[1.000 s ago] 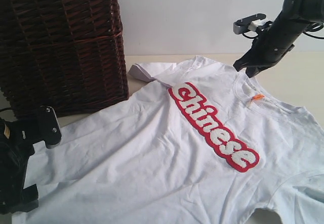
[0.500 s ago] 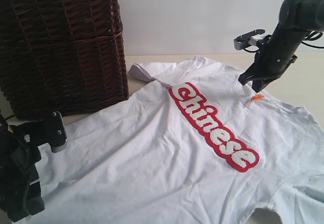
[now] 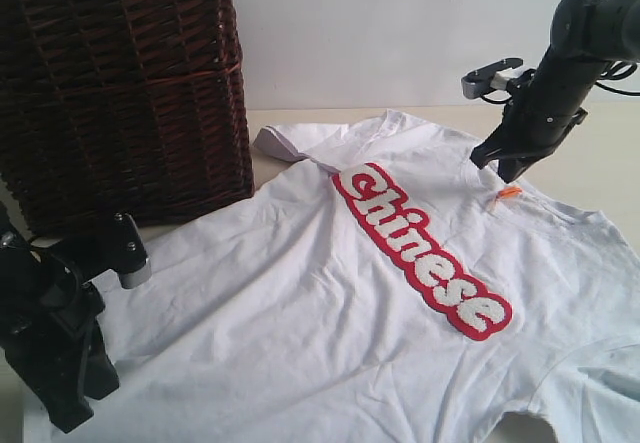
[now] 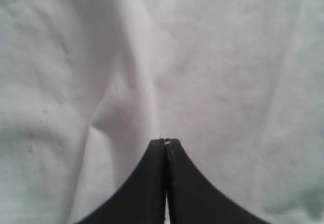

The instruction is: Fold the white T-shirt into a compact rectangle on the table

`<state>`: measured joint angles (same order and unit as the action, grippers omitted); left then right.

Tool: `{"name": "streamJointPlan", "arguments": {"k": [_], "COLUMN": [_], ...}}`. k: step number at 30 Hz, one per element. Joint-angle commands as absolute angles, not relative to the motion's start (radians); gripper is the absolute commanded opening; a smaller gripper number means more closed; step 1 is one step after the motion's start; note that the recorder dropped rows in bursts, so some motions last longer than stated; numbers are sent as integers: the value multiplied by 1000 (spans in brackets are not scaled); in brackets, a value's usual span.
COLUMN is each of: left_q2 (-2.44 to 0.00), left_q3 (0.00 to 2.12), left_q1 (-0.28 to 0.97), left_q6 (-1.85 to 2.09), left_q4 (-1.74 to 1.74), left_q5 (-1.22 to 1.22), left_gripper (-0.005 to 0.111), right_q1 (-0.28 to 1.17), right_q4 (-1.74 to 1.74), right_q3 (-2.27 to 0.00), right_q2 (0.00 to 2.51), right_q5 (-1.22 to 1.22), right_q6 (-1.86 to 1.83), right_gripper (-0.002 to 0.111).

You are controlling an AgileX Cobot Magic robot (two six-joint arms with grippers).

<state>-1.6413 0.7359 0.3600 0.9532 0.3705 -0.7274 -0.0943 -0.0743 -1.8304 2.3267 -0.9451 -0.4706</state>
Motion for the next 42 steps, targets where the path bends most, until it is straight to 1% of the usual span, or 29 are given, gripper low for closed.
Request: {"name": "streamJointPlan", "arguments": {"k": [1, 5, 13, 19, 25, 33, 40, 42], "left_q2": [-1635, -1635, -1635, -1635, -1660, -1660, -1659, -1659], "left_q3": [744, 744, 753, 799, 799, 853, 870, 882], "left_q1": [360, 360, 360, 358, 358, 358, 358, 358], "left_q6": [964, 969, 914, 788, 784, 780, 780, 784], "left_q4": [376, 372, 357, 292, 292, 326, 383, 406], "left_q5": [-699, -640, -590, -606, -613, -645, -676, -709], "left_gripper": [0, 0, 0, 0, 0, 0, 0, 0], "right_q1": [-93, -93, -93, -102, -139, -142, -140, -140], "right_q4": [-30, 43, 34, 162, 160, 157, 196, 177], "right_q3": [-1831, -1831, -1821, -1707, -1638, -1371, -1106, -1059], "right_q2": [2332, 2348, 2405, 2424, 2424, 2405, 2214, 2198], "right_q5": [-951, -963, -1016, -945, -959, -890, -883, -942], "right_q6": [-440, -367, -353, -259, -241, -196, -121, -128], "right_gripper": [0, 0, 0, 0, 0, 0, 0, 0]}}
